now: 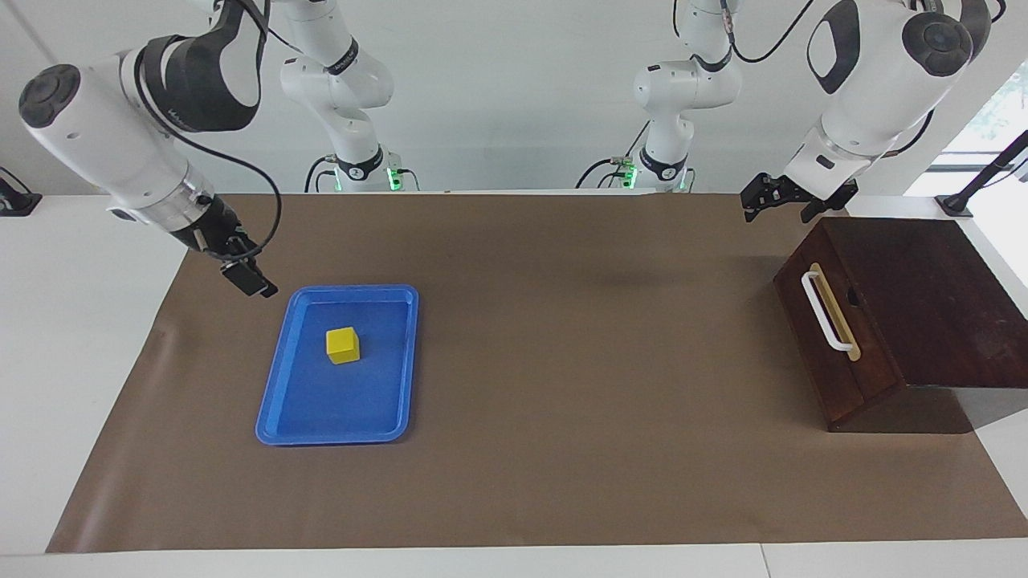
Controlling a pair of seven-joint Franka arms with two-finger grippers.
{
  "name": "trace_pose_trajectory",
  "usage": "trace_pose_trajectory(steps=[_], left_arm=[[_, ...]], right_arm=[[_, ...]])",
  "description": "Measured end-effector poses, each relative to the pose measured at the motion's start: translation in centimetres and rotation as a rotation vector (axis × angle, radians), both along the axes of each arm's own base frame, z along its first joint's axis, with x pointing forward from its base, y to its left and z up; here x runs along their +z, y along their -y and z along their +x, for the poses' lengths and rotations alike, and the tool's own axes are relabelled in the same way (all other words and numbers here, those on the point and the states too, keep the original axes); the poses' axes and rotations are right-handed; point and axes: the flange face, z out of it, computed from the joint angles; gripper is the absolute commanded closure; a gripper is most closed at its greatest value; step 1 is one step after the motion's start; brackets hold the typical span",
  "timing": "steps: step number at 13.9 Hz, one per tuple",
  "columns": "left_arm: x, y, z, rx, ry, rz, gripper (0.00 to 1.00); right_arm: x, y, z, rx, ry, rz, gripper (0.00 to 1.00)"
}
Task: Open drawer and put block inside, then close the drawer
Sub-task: 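Pull the drawer open with the left gripper while the right gripper reaches the block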
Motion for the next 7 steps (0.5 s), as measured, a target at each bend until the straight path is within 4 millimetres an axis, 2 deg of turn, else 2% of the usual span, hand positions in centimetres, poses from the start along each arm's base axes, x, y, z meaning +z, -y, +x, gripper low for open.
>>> trace_pose_trajectory(steps=[3,4,7], left_arm=[[0.0,0.0,0.0,0.000,0.000,0.000,0.00],[0.0,0.0,0.0,0.000,0.000,0.000,0.00],[0.0,0.0,0.0,0.000,0.000,0.000,0.00]], right_arm=[[-3.6,4.2,0.7,-0.164,-0.058,0.128,0.00],[-4.9,4.5,0.8,-0.190,-0.070,0.162,0.00],[-8.9,3.8,-0.1,-0.225,-0.137,0.237,0.00]])
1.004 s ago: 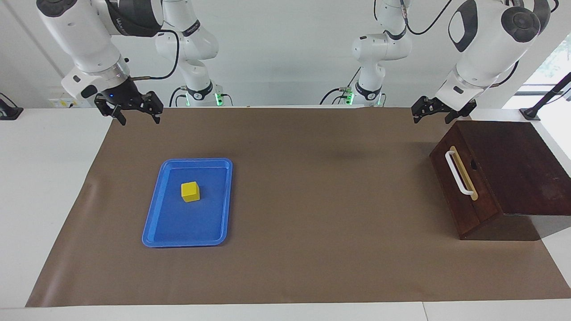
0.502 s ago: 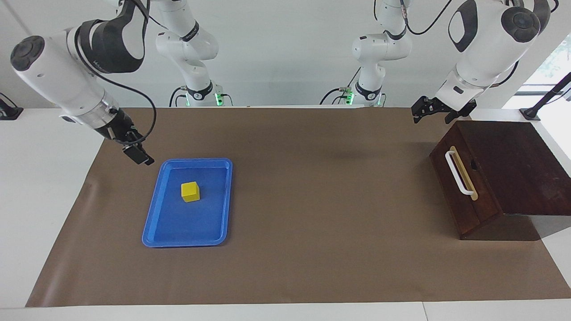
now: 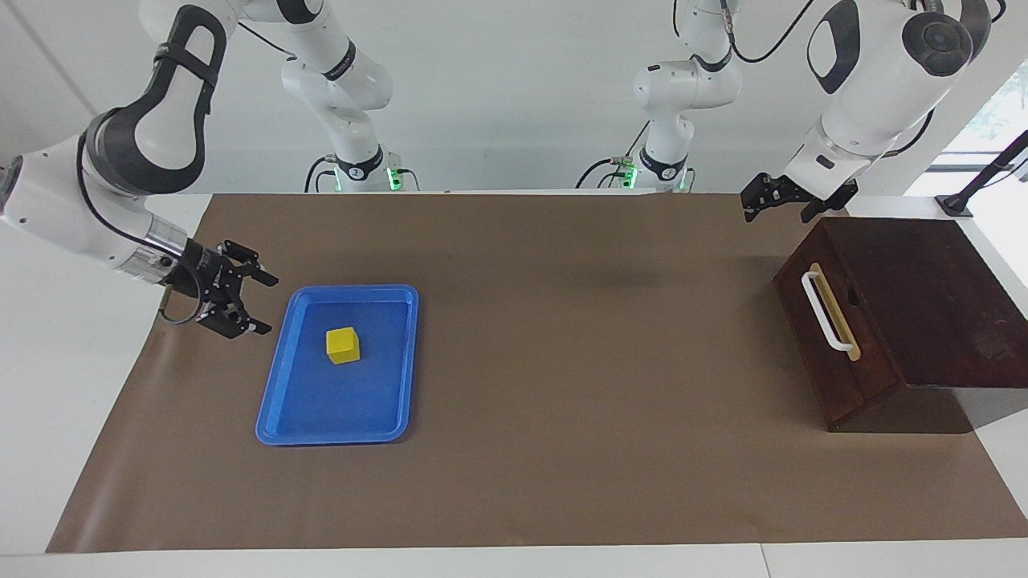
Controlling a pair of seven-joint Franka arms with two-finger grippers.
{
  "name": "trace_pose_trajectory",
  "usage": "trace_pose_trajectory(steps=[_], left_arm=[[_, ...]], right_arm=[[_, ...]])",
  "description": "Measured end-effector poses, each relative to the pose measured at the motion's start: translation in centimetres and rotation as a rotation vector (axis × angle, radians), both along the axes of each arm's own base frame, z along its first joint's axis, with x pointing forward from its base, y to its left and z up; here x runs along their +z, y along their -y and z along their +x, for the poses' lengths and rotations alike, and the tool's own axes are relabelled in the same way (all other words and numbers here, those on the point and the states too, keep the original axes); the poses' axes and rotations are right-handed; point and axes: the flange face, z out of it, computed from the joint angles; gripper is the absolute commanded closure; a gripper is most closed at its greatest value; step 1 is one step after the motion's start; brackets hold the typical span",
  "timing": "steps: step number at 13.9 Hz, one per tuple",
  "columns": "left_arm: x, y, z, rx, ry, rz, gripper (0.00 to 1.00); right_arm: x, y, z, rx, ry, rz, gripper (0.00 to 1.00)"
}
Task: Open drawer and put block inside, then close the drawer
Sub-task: 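Pull the drawer open with the left gripper while the right gripper reaches the block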
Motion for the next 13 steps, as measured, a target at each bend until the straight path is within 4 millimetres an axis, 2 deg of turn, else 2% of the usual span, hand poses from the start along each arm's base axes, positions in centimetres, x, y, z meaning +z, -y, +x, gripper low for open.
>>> trace_pose_trajectory(steps=[2,5,8,10,13], left_arm=[[0.0,0.0,0.1,0.000,0.005,0.001,0.00],[0.5,-1.3,0.9,0.039,0.067,0.020,0.00],[0.0,-1.6,1.8,0.049,0.144,0.053,0.00],[-2.5,-1.7,2.9,-0.004,0.214,0.156,0.00],[-8.9,-2.0,4.0,-0.106,0.248,0.325,0.00]], right_arm=[[-3.5,-0.3,-1.1,0.042,-0.011,0.047,0.00],[-8.8,0.8,-2.1,0.117,0.003,0.077,0.00],[-12.0,1.4,-1.9,0.098,0.013,0.108,0.00],[-13.2,1.4,-1.8,0.096,0.016,0.106,0.00],[-14.0,1.0,-1.4,0.074,0.032,0.124,0.00]])
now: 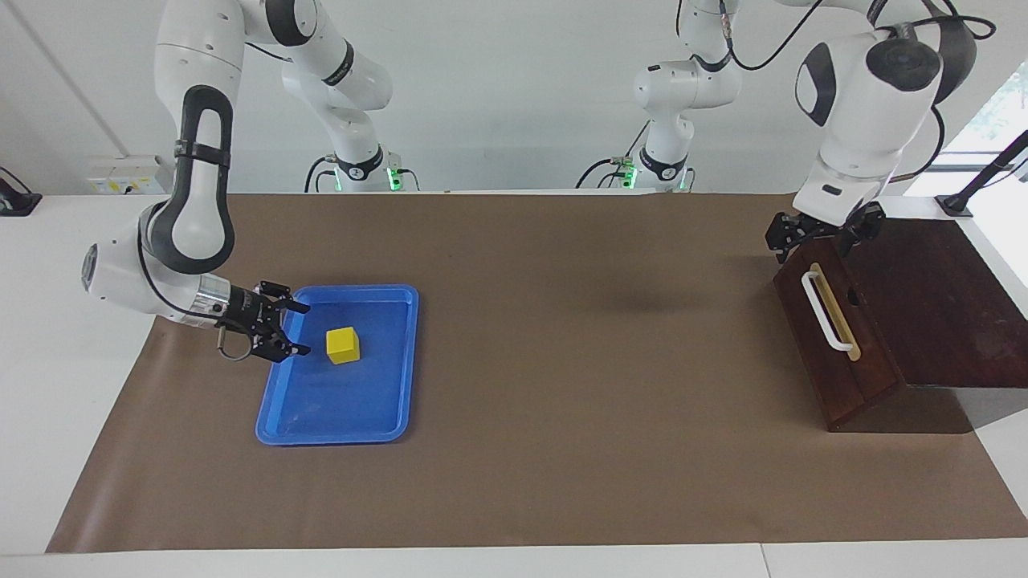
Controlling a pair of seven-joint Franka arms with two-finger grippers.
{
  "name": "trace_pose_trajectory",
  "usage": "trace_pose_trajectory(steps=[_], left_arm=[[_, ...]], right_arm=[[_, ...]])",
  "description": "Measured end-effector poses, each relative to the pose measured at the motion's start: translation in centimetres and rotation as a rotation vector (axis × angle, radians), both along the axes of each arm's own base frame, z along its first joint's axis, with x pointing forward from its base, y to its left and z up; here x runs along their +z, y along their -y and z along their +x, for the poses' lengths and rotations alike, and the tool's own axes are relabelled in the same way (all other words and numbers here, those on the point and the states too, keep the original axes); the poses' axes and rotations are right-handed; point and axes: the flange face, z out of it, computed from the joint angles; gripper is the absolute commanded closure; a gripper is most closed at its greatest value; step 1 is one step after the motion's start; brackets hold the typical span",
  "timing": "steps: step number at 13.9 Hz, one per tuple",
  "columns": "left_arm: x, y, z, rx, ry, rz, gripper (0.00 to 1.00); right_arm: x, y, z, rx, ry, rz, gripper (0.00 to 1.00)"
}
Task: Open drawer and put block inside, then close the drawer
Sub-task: 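Pull the drawer open with the left gripper while the right gripper reaches the block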
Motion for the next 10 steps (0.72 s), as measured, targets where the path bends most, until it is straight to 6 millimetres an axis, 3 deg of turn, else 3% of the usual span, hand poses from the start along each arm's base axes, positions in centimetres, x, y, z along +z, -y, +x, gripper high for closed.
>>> trace_pose_trajectory(steps=[3,5,10], left_arm=[[-6.3,-0.4,0.9,0.025,0.042,0.064,0.00],[-8.8,-0.9,0.6,0.043,0.053,0.048,0.00],[-10.7,-1.3,-0.1,0.033,0.060,0.036,0.00]], right_arm=[[-0.6,-0.7,0.4,-0.010,0.015,-0.007,0.00],[-0.9,-1.3,0.6,-0.007,0.025,-0.019,0.00],[-1.9,-2.9,0.6,-0.012,0.040,-0.038,0.00]])
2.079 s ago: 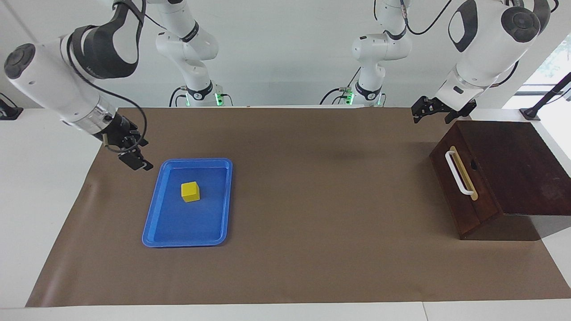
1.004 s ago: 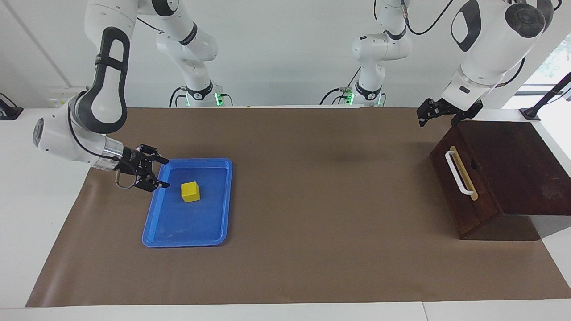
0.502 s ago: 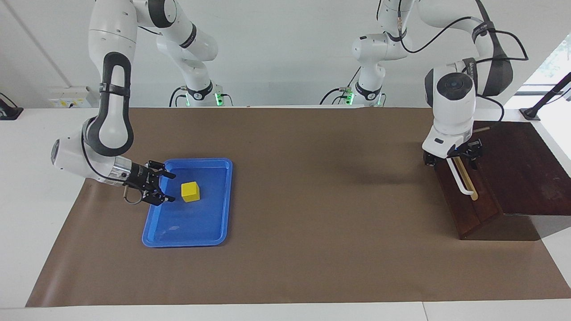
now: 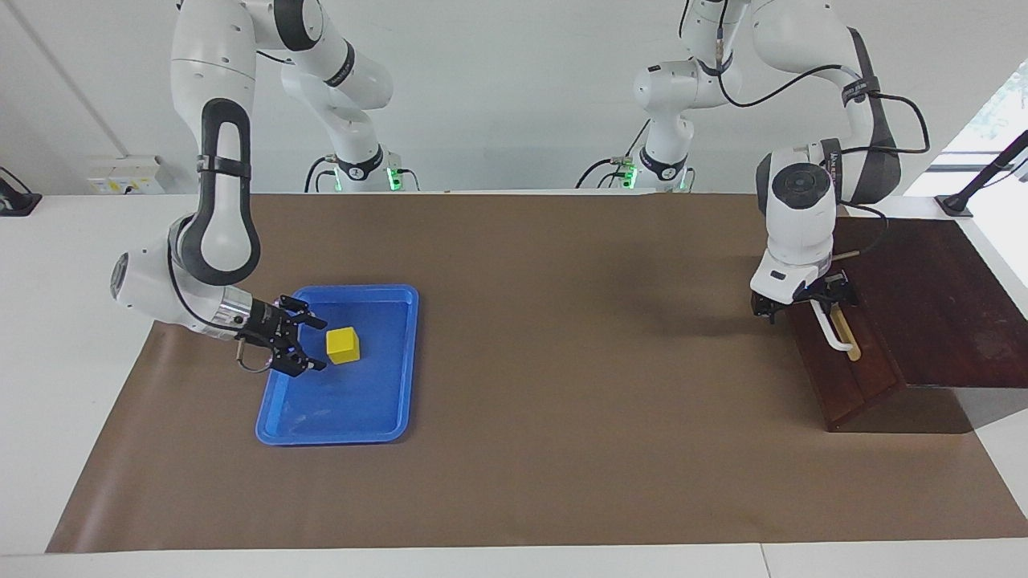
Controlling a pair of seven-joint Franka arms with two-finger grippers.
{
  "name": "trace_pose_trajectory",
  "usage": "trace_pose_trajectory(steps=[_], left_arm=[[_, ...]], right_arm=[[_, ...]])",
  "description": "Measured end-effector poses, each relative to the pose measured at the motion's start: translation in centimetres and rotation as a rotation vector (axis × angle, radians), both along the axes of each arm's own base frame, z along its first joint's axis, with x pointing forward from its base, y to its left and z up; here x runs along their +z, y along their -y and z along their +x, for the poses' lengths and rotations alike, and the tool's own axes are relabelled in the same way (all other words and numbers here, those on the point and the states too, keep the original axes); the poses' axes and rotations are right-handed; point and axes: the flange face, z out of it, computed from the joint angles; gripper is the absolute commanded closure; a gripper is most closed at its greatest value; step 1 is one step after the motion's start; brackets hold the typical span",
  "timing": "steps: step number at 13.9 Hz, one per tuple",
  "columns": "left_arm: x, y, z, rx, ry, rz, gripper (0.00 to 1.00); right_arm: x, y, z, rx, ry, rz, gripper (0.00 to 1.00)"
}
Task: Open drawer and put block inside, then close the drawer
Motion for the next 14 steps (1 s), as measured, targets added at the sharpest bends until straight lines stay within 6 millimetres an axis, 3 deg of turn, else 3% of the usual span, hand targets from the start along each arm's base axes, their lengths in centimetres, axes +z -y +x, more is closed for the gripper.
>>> trace_pose_trajectory(steps=[3,5,10,14], left_arm=[[-1.5,0.2,-0.1,0.016,0.014,0.009,0.00],[-2.1,1.5,0.2,0.008,0.027,0.003,0.00],[-1.2,9.3,-0.2,-0.022,0.033,-0.038,0.00],[-0.9,11.7,-0.4,-0.013,0.019,-0.066,0.00]], right_arm=[[-0.7,-0.3,-0.4,-0.004,-0.009,-0.002,0.00],[-0.9,-0.4,-0.5,-0.010,-0.007,-0.003,0.00],[-1.5,-0.6,-0.8,-0.016,-0.006,-0.013,0.01],[-1.9,-0.7,-1.1,-0.018,-0.013,-0.014,0.11]])
